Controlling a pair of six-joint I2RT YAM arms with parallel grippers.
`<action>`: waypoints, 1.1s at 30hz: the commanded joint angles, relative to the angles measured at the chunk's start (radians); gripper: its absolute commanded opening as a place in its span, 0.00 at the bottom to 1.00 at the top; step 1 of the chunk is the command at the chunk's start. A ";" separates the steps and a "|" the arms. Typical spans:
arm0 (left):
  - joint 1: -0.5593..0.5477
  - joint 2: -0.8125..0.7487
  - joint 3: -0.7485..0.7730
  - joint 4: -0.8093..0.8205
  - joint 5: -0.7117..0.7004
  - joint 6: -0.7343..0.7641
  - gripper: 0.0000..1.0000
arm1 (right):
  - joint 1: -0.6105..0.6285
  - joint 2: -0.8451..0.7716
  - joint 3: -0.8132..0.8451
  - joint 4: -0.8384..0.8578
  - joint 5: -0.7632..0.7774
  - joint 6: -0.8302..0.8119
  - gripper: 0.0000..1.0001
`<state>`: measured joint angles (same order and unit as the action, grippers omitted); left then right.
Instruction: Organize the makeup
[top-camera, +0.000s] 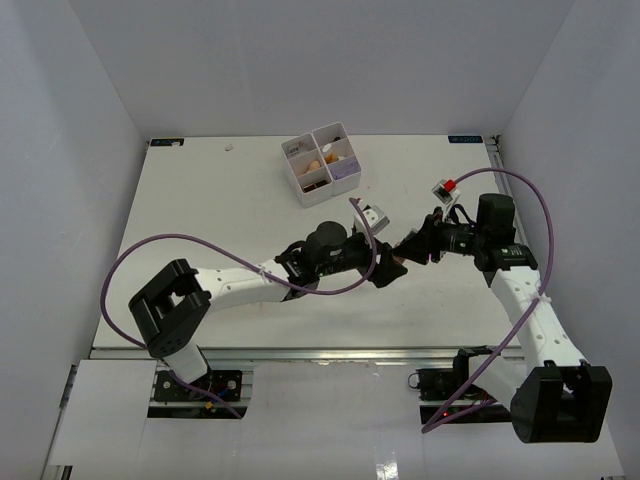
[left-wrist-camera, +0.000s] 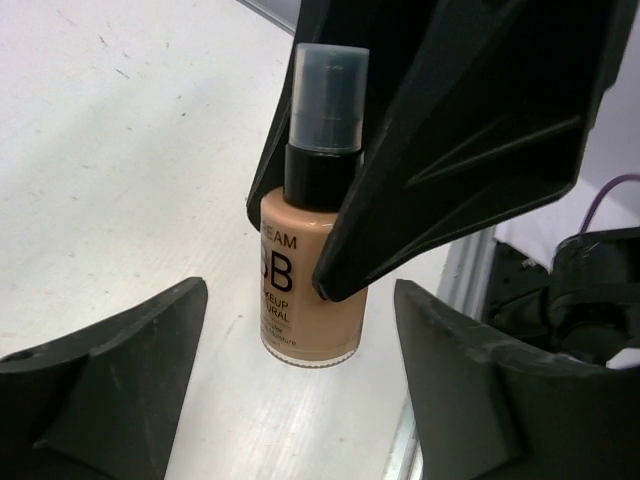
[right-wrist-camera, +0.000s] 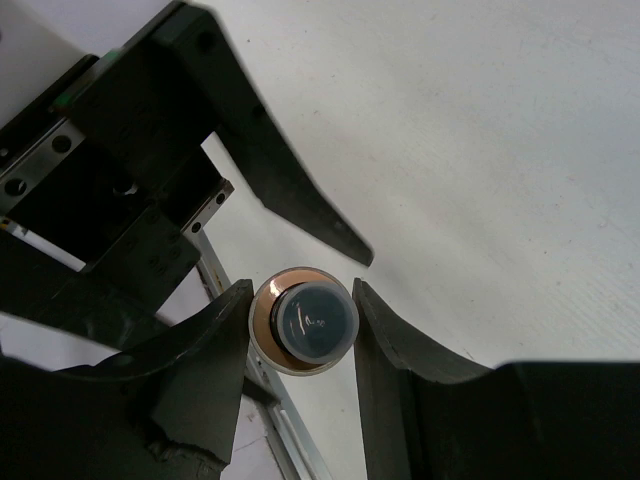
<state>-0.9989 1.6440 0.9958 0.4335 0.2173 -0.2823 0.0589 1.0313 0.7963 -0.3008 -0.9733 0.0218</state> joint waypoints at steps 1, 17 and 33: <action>-0.003 -0.074 -0.016 0.016 -0.006 0.025 0.98 | -0.006 -0.039 0.039 0.009 -0.019 -0.047 0.12; 0.000 -0.268 -0.210 -0.042 -0.087 0.036 0.98 | -0.016 0.041 0.101 -0.027 -0.008 -0.091 0.09; 0.003 -0.668 -0.221 -0.463 -0.200 0.090 0.98 | 0.004 0.196 0.226 -0.059 0.050 -0.132 0.09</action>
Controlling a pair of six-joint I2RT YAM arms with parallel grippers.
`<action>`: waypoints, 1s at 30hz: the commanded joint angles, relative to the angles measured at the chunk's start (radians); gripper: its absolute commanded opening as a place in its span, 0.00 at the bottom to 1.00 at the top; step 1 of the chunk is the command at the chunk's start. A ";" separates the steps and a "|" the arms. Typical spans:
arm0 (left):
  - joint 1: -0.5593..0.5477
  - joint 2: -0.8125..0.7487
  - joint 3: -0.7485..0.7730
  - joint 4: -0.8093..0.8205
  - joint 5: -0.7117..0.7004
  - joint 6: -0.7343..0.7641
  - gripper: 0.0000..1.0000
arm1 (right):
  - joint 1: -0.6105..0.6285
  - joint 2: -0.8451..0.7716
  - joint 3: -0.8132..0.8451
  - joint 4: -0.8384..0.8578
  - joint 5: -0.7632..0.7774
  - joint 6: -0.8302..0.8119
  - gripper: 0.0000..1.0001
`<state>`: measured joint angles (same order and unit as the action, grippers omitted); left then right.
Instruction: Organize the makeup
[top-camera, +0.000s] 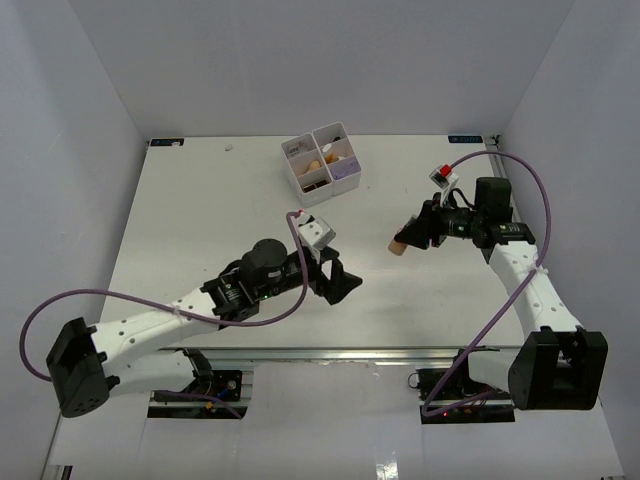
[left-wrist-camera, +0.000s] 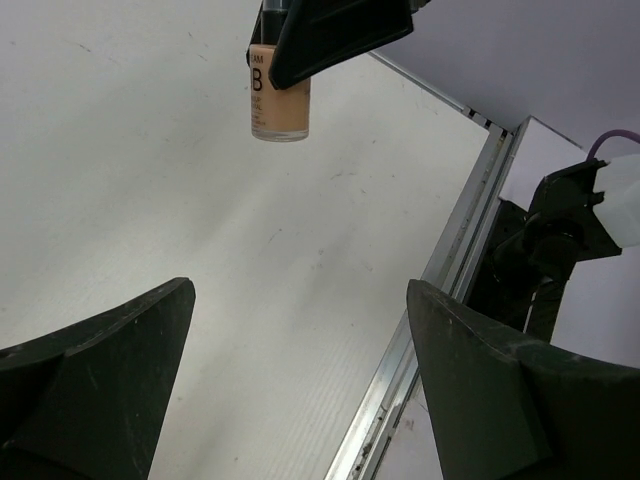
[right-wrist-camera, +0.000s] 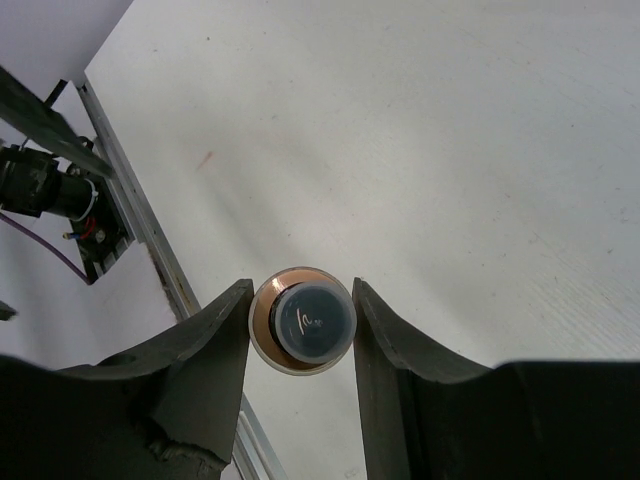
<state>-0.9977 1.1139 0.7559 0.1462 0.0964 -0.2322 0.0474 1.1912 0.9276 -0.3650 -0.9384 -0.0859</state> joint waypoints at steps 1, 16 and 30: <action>0.002 -0.179 0.022 -0.219 -0.108 0.050 0.98 | 0.022 0.051 0.114 0.000 0.024 -0.029 0.09; 0.008 -0.359 -0.070 -0.365 -0.405 0.140 0.98 | 0.192 0.427 0.550 -0.012 0.221 -0.023 0.08; 0.008 -0.463 -0.084 -0.429 -0.543 0.162 0.98 | 0.359 0.766 0.978 -0.098 0.393 -0.064 0.08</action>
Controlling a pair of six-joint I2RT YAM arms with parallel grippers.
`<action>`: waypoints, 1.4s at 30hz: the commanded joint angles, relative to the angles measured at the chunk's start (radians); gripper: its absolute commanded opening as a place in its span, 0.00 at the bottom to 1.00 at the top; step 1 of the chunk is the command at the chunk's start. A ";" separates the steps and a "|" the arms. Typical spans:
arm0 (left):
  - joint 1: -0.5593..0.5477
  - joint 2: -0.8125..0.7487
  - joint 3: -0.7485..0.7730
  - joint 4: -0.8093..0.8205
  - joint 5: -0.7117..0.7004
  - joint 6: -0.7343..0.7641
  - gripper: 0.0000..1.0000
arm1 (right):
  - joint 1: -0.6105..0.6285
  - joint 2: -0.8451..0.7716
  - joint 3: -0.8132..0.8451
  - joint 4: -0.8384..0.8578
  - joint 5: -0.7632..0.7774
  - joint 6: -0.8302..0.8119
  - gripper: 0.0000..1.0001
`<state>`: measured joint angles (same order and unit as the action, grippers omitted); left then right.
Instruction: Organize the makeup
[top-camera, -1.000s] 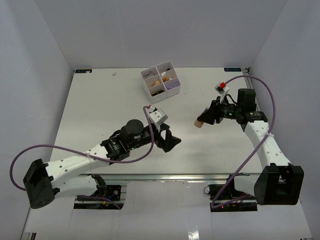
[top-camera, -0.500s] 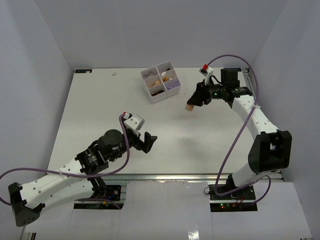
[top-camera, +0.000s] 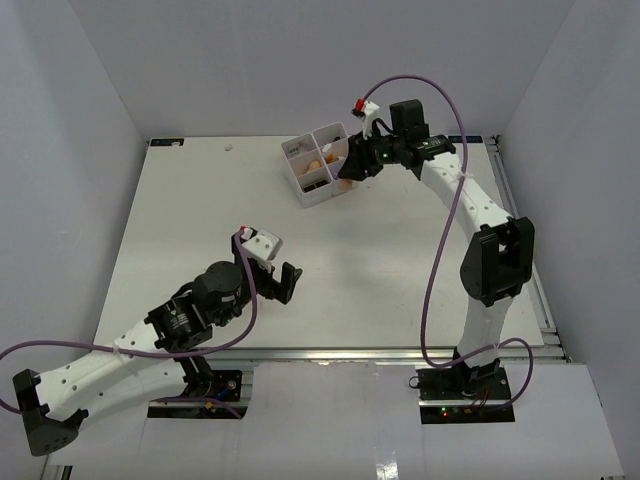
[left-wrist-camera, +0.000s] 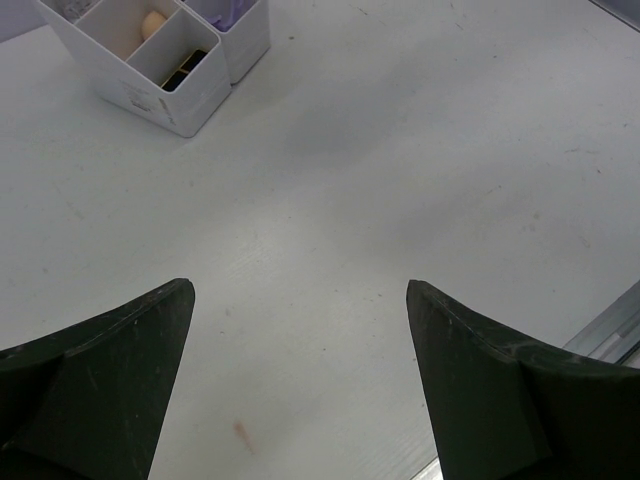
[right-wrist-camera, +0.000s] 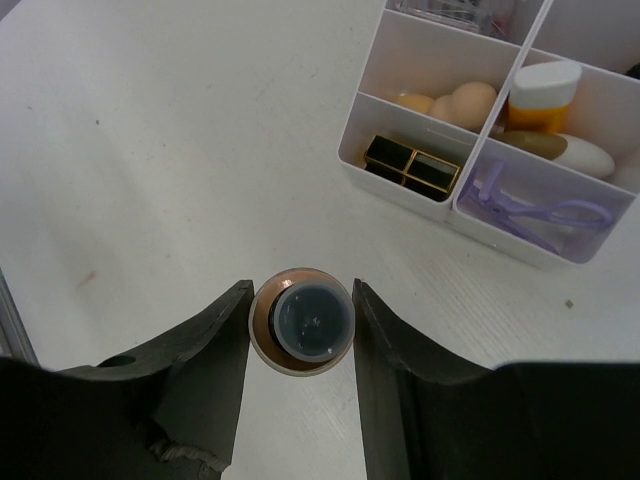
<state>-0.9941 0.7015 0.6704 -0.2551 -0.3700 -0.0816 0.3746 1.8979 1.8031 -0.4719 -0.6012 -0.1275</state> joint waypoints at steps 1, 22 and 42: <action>0.004 -0.066 -0.005 -0.030 -0.089 0.008 0.98 | 0.040 0.085 0.134 0.009 0.067 -0.024 0.08; 0.003 -0.137 -0.056 -0.008 -0.215 0.007 0.98 | 0.044 0.330 0.459 0.371 0.323 0.033 0.08; 0.005 -0.144 -0.065 0.000 -0.250 0.023 0.98 | 0.001 0.608 0.627 0.629 0.392 -0.005 0.08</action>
<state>-0.9939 0.5613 0.6136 -0.2687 -0.6047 -0.0675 0.3808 2.5094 2.3610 0.0161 -0.2039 -0.1169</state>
